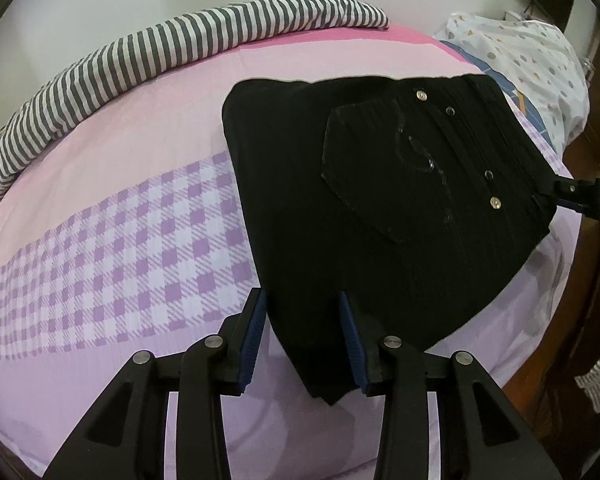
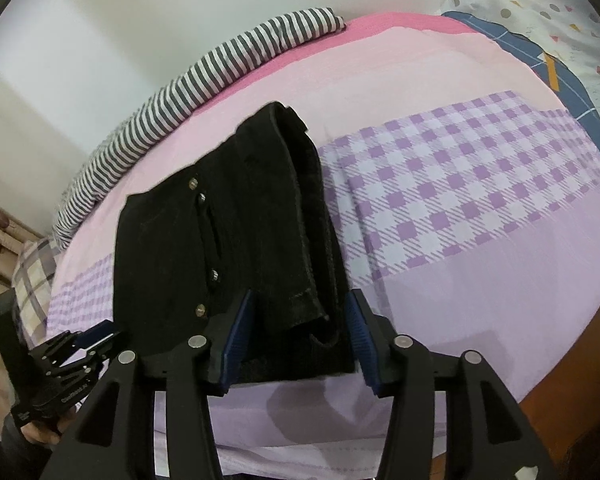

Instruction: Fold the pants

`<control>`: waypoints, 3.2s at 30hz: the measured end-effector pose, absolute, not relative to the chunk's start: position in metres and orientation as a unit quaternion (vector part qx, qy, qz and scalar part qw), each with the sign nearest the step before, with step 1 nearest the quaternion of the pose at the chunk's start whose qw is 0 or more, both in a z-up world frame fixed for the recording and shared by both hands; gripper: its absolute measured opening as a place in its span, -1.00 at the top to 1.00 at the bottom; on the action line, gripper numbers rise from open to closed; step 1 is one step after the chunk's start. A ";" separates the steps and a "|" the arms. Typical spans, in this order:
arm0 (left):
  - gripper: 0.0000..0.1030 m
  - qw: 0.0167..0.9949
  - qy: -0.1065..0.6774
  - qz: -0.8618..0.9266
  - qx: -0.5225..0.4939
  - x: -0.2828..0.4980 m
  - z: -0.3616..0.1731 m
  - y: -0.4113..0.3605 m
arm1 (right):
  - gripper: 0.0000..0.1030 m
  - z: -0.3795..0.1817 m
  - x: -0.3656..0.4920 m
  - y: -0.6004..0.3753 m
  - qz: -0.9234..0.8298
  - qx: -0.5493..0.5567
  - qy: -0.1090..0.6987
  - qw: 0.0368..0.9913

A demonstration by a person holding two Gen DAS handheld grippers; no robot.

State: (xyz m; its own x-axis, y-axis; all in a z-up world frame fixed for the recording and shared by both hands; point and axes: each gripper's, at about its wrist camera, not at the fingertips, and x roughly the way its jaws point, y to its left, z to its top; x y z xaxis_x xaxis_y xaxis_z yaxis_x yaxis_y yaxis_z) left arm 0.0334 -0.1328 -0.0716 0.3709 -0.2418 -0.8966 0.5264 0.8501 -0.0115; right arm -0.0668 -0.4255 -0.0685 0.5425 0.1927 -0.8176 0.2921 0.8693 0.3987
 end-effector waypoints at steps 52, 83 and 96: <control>0.20 0.798 0.511 -0.314 0.056 0.181 -0.059 -0.167 | 0.31 -0.056 0.037 -0.429 0.024 0.227 0.476 0.849; 0.08 0.714 0.621 -0.303 -0.116 0.128 -0.089 -0.096 | -0.10 -0.121 -0.022 -0.481 0.152 0.354 0.518 0.764; -0.09 0.717 0.605 -0.318 -0.137 0.140 -0.096 -0.110 | -0.02 -0.132 0.007 -0.473 0.223 0.369 0.504 0.748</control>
